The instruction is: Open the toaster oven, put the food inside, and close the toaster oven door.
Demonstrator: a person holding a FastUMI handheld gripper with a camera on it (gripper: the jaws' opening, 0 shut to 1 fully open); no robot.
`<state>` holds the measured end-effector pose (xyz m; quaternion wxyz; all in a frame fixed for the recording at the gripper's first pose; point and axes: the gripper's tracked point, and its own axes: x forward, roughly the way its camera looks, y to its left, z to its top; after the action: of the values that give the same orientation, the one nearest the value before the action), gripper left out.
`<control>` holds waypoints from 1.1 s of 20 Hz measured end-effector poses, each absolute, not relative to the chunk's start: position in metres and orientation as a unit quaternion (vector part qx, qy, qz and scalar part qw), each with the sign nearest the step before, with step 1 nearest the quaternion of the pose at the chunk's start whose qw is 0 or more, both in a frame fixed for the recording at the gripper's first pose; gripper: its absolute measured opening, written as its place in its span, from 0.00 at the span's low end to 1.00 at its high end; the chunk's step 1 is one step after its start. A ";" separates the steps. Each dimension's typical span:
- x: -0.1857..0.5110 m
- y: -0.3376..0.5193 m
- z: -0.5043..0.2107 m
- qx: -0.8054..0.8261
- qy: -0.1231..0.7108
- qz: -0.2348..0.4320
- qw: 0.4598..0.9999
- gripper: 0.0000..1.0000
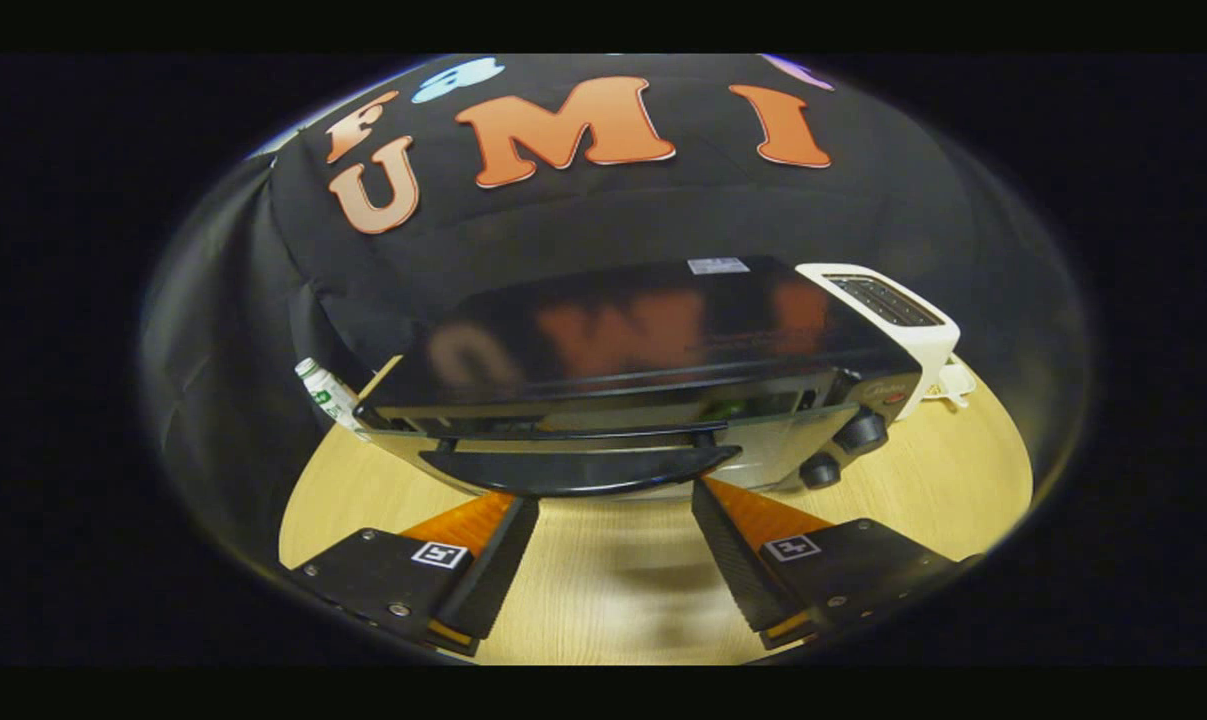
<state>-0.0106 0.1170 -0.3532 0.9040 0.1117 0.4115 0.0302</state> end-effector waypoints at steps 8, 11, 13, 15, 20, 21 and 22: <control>-0.022 0.115 -0.332 0.087 0.400 0.048 0.911 0.92; -0.017 0.105 -0.302 0.087 0.351 0.061 0.930 0.92; -0.010 0.097 -0.271 0.087 0.311 0.066 0.944 0.92; -0.003 0.088 -0.235 0.076 0.265 0.069 0.959 0.93; 0.009 0.077 -0.149 0.059 0.174 0.074 0.980 0.94; 0.011 0.077 -0.131 0.060 0.160 0.077 0.982 0.95; 0.012 0.076 -0.116 0.055 0.146 0.080 0.985 0.95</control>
<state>0.0123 0.0759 -0.1156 0.9846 0.0551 0.1457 0.0795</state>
